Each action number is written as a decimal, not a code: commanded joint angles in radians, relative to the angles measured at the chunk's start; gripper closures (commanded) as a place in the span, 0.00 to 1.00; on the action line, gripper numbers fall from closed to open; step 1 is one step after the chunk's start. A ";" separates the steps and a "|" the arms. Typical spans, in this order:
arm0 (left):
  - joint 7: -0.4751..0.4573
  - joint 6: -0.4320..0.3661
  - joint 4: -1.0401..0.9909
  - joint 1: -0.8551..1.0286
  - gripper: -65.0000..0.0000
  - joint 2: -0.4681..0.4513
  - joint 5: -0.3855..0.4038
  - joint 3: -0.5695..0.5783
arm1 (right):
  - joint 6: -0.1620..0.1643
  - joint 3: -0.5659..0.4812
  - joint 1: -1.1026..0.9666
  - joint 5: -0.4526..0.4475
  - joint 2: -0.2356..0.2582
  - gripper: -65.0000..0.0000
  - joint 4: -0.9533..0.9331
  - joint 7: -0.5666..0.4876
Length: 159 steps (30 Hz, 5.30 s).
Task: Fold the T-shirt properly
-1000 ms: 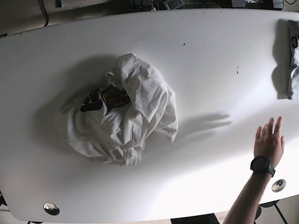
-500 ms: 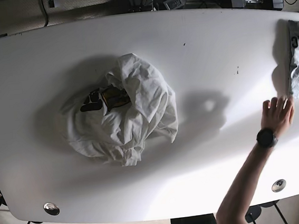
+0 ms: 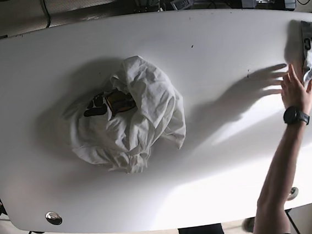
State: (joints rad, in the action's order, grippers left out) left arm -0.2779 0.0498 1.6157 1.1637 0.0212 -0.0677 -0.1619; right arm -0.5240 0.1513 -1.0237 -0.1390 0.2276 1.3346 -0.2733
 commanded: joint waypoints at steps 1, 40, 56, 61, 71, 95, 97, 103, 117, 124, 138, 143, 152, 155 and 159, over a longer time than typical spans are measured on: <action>-0.014 -0.001 0.108 0.066 0.53 -0.002 -0.001 -0.001 | -0.009 0.008 -0.071 -0.009 0.011 0.90 0.078 -0.014; 0.277 -0.001 0.346 -0.606 0.28 0.096 -0.005 0.003 | -0.011 0.052 1.069 -0.170 -0.040 0.17 0.429 0.865; 0.283 0.000 0.309 -0.649 0.28 0.095 -0.008 0.002 | -0.020 0.018 1.497 -0.179 0.091 0.18 -0.435 0.707; 0.283 0.000 0.305 -0.675 0.28 0.095 -0.008 0.002 | -0.020 0.021 1.445 -0.181 0.052 0.20 -0.439 0.707; 0.285 0.002 0.257 -0.689 0.28 0.093 -0.007 0.002 | -0.009 0.015 1.379 -0.173 0.022 0.97 -0.178 0.718; 0.285 0.002 0.323 -0.692 0.27 0.061 0.197 0.006 | -0.014 -0.193 2.005 -0.170 -0.009 0.97 0.573 1.327; 0.285 0.002 0.334 -0.692 0.27 0.035 0.225 0.037 | -0.011 -0.253 2.114 -0.170 -0.015 0.97 0.569 1.327; 0.283 0.002 0.349 -0.686 0.27 0.019 0.225 0.055 | -0.011 -0.281 2.329 -0.170 -0.066 0.97 0.382 1.327; 0.283 -0.001 0.217 -0.756 0.27 -0.079 0.211 0.368 | -0.011 -0.281 2.329 -0.169 -0.096 0.97 0.357 1.324; 0.279 -0.006 0.031 -0.896 0.28 -0.045 0.144 0.431 | -0.011 -0.278 2.329 -0.169 -0.093 0.97 0.356 1.322; 0.279 -0.006 -0.429 -1.241 0.28 0.104 0.144 0.434 | -0.011 -0.278 2.316 -0.169 -0.095 0.97 0.357 1.321; 0.279 -0.006 -0.630 -1.370 0.28 0.124 0.145 0.431 | -0.011 -0.278 2.316 -0.169 -0.092 0.97 0.357 1.321; 0.283 -0.005 -0.661 -1.430 1.00 0.029 0.147 0.428 | 0.002 -0.276 2.283 -0.147 -0.032 0.97 0.339 1.224; 0.345 0.000 -0.499 -1.428 1.00 -0.051 0.147 0.342 | 0.005 -0.264 2.266 -0.072 -0.027 0.97 0.225 1.158; 0.483 0.063 -0.361 -1.479 1.00 -0.103 0.147 0.226 | -0.002 -0.193 2.270 -0.058 -0.023 0.97 0.046 1.060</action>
State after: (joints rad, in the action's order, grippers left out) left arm 0.2382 0.1162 1.2308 -0.2890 -0.0868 0.0753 0.0532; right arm -0.5369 -0.0456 1.2011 -0.1894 0.2005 1.3651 0.8253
